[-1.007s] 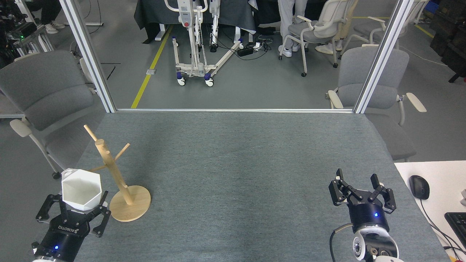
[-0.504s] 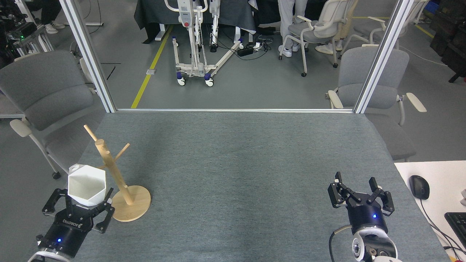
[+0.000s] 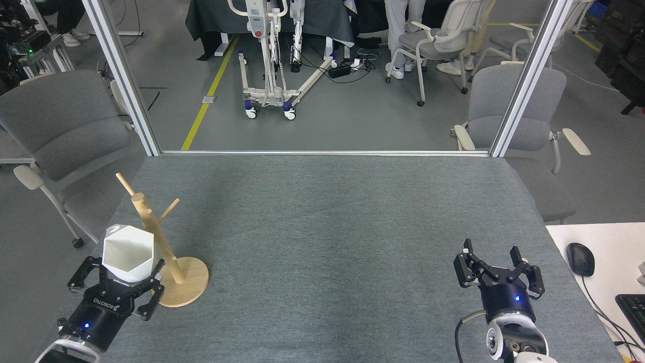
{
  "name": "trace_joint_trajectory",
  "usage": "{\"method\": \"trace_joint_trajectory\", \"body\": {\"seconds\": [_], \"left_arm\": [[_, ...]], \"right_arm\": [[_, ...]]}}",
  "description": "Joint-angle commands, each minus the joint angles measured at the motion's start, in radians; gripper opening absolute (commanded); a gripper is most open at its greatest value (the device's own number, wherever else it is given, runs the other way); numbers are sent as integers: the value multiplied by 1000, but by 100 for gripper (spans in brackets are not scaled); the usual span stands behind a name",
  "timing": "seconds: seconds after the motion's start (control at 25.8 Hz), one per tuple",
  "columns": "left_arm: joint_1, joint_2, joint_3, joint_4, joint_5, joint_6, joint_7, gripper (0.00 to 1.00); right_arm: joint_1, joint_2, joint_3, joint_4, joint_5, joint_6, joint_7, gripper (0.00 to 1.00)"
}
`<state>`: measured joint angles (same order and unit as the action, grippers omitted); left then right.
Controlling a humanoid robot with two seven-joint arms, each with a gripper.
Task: Hang cup on storage rack
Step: 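Raise the cup with the left gripper onto a rack peg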
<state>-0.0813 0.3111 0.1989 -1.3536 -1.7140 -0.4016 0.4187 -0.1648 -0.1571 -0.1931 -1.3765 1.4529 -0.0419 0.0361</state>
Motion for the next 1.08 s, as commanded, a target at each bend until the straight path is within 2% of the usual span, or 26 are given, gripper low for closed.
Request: {"method": "trace_joint_trajectory", "body": {"seconds": [0.0, 0.19, 0.35, 0.46, 0.74, 0.81, 0.93, 1.05], "left_arm": [[-3, 0, -1, 2, -4, -20, -1, 0], [-3, 2, -3, 7, -9, -20, -1, 3], [-37, 0, -3, 34, -10, -20, -14, 25], [-46, -4, -3, 50, -10, -16, -14, 47], [-43, -9, -3, 50, -9, -17, -14, 74], [-43, -12, -3, 50, -9, -13, -14, 90], [-43, -12, -3, 50, -9, -13, -14, 97], [-40, -10, -3, 50, -9, -17, -14, 97]], "right_arm": [[-4, -2, 0, 7, 0, -1, -1, 99], [-4, -1, -2, 10, 1, 4, -1, 99], [-5, 5, -8, 17, 1, 4, -1, 99], [-7, -1, -8, 19, 1, 4, -1, 99], [-5, -1, -8, 19, 1, 4, -2, 100], [-5, 7, -8, 19, 3, 5, -1, 100], [-5, 2, -8, 19, 1, 5, -1, 99], [-7, 10, -11, 22, 3, 5, -2, 99]]}}
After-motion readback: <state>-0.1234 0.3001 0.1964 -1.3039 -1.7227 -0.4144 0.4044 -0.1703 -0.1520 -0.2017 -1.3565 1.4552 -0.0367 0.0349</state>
